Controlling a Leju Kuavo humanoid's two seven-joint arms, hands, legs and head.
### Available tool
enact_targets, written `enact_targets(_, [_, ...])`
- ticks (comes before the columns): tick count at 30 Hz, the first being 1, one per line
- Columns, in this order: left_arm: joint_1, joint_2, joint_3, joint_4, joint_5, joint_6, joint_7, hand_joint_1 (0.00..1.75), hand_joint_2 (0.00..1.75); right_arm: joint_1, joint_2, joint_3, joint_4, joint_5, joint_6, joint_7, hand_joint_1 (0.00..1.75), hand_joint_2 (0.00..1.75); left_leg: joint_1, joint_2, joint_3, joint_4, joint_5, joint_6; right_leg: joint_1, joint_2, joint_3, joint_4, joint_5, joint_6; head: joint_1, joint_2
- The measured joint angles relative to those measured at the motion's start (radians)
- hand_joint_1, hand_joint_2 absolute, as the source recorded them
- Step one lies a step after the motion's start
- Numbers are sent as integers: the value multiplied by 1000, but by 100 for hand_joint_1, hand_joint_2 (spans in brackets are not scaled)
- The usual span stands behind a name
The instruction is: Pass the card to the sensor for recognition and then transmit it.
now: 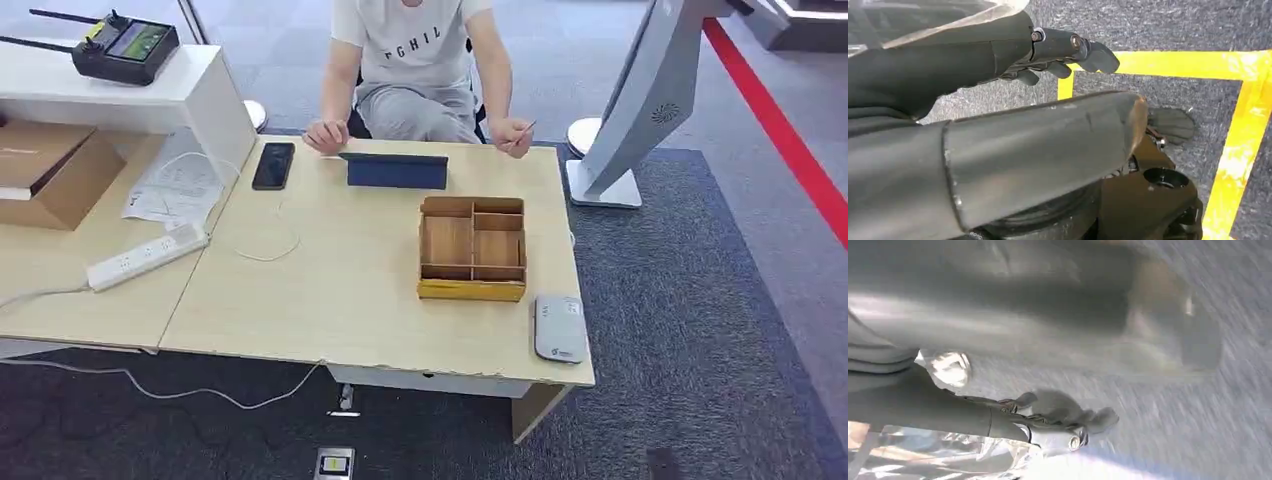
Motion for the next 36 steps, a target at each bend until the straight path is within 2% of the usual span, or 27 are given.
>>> enact_targets(1, [-1, 0, 0, 0, 0, -1, 0, 0, 0, -8, -3, 0, -2, -1, 2, 0, 0, 0, -1, 0, 1, 0, 0, 0, -1, 0, 0, 0, 0, 0, 1, 0])
enact_targets(2, [-1, 2, 0, 0, 0, -5, 0, 0, 0, -17, -37, -1, -25, -14, 12, 21, 0, 175, 0, 1, 2, 0, 0, 0, 0, 0, 0, 0, 0, 0, -1, 0])
enact_targets(5, [-1, 5, 0, 0, 3, -6, -4, 0, 0, -28, -80, 0, -69, -25, 19, 52, 0, 175, -2, 0, 2, 0, 0, 1, -2, -1, 1, 0, 0, 1, 1, 0])
enact_targets(6, [0, 3, 0, 0, 11, 2, -23, 0, 0, -31, -91, 1, -85, -24, 19, 52, 0, 175, -2, 0, 1, 0, 0, 1, -2, -1, 1, 0, 0, 1, 0, 0])
enact_targets(8, [1, -13, 4, -1, 25, 51, -74, 0, 0, -57, -118, 7, -131, -17, 18, 83, 0, 175, -2, 2, 1, 0, 0, 1, -2, 2, 0, 1, 1, 1, 0, 0])
enact_targets(11, [-7, -38, 5, -8, 17, 82, -90, 0, 0, -84, -165, 29, -221, -44, 3, 145, 0, 175, -2, 3, 2, 0, 1, 2, -3, 2, 1, 1, 1, 1, 1, 0])
enact_targets(13, [-7, -50, 5, -11, 14, 79, -90, 0, 0, -86, -198, 60, -311, -48, -16, 184, 0, 175, -3, 1, 0, 0, 1, 2, -3, 0, 2, 1, 1, 2, 1, 0])
enact_targets(16, [-8, -53, 5, -15, 10, 68, -89, 0, 0, -106, -244, 119, -464, 12, -39, 267, 0, 175, -3, 2, 1, 0, 1, 2, -3, 1, 1, 1, 2, 2, 0, 0])
enact_targets(21, [-13, -55, 5, -15, 0, 68, -92, 0, 0, -167, -290, 233, -706, 144, -17, 371, 0, 175, -3, 1, 1, 0, 3, 3, -3, 0, 1, 2, 2, 2, 0, 0])
enact_targets(25, [-19, -61, 5, -16, -2, 82, -97, 0, 0, -234, -310, 315, -869, 227, 11, 399, 0, 175, -2, 1, 2, 0, 3, 3, -2, 0, 1, 2, 2, 2, 0, 0])
enact_targets(32, [-19, -61, 5, -16, -2, 83, -97, 0, 0, -237, -310, 320, -878, 230, 12, 402, 0, 175, -2, 1, 2, 0, 3, 3, -2, 0, 1, 2, 2, 2, 0, 0])
enact_targets(34, [-21, -70, 5, -18, -4, 90, -94, 0, 0, -293, -321, 409, -1032, 269, 28, 409, 0, 175, -2, 1, 0, 0, 3, 3, -2, 0, 0, 2, 2, 2, 0, 0])
enact_targets(35, [-31, -74, 5, -18, -19, 85, -79, 0, 0, -357, -310, 479, -1081, 315, 39, 375, 0, 175, -2, 1, 1, 0, 3, 3, -2, 0, 0, 2, 2, 2, 0, 0])
enact_targets(36, [-34, -74, 5, -18, -22, 85, -75, 0, 0, -370, -306, 495, -1085, 323, 39, 373, 0, 175, -2, 1, 0, 0, 3, 3, -2, 0, 0, 2, 2, 2, 0, 0])
